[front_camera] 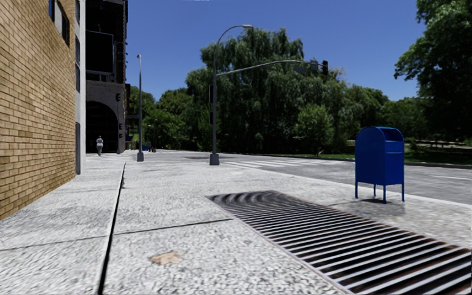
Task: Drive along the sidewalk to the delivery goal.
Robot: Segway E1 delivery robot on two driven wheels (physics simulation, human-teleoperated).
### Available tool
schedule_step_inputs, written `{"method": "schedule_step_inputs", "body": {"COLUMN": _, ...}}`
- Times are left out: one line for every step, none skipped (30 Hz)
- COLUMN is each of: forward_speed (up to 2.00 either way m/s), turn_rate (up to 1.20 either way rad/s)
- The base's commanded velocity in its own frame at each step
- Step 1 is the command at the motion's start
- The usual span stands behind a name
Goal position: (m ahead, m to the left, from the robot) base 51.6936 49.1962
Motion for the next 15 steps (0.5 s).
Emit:
{"method": "schedule_step_inputs", "body": {"forward_speed": 2.00, "turn_rate": 0.61}}
{"method": "schedule_step_inputs", "body": {"forward_speed": 2.00, "turn_rate": 0.61}}
{"method": "schedule_step_inputs", "body": {"forward_speed": 2.00, "turn_rate": 0.60}}
{"method": "schedule_step_inputs", "body": {"forward_speed": 2.00, "turn_rate": 0.60}}
{"method": "schedule_step_inputs", "body": {"forward_speed": 2.00, "turn_rate": 0.56}}
{"method": "schedule_step_inputs", "body": {"forward_speed": 2.00, "turn_rate": 0.55}}
{"method": "schedule_step_inputs", "body": {"forward_speed": 2.00, "turn_rate": 0.55}}
{"method": "schedule_step_inputs", "body": {"forward_speed": 2.00, "turn_rate": 0.55}}
{"method": "schedule_step_inputs", "body": {"forward_speed": 2.00, "turn_rate": 0.55}}
{"method": "schedule_step_inputs", "body": {"forward_speed": 2.00, "turn_rate": 0.55}}
{"method": "schedule_step_inputs", "body": {"forward_speed": 2.00, "turn_rate": 0.55}}
{"method": "schedule_step_inputs", "body": {"forward_speed": 2.00, "turn_rate": 0.55}}
{"method": "schedule_step_inputs", "body": {"forward_speed": 2.00, "turn_rate": 0.55}}
{"method": "schedule_step_inputs", "body": {"forward_speed": 2.00, "turn_rate": 0.55}}
{"method": "schedule_step_inputs", "body": {"forward_speed": 2.00, "turn_rate": 0.55}}
